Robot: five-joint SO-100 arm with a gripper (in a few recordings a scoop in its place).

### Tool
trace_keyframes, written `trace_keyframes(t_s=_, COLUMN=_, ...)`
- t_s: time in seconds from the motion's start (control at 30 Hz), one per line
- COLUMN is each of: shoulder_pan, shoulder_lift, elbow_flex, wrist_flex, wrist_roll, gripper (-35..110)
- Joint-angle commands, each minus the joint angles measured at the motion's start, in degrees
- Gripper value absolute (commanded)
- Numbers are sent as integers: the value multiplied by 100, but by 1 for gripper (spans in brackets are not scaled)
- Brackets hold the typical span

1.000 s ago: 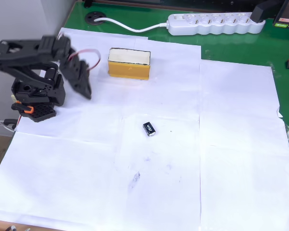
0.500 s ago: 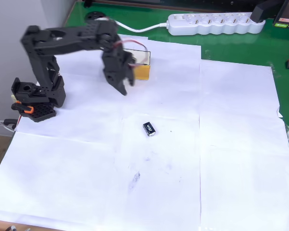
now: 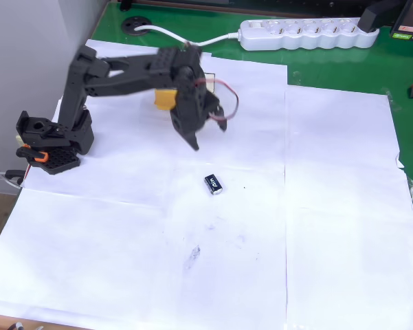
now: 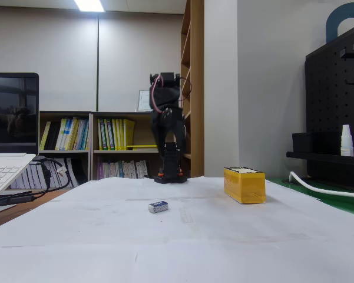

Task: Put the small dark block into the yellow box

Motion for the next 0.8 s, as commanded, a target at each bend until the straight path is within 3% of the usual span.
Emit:
trace_keyframes(t_s=0.0, shoulder_pan=264, shoulder_lift=334, elbow_flex=659, wrist_flex=-299, wrist_roll=-255, gripper=28)
trace_keyframes(t_s=0.2, shoulder_pan=255, shoulder_lift=817, elbow_flex=976, wrist_flex=-431, wrist_roll=-220, gripper=21)
trace_keyframes(t_s=0.77, shoulder_pan=158, shoulder_lift=1397, elbow_flex=826, wrist_flex=-694, wrist_roll=-299, gripper=21)
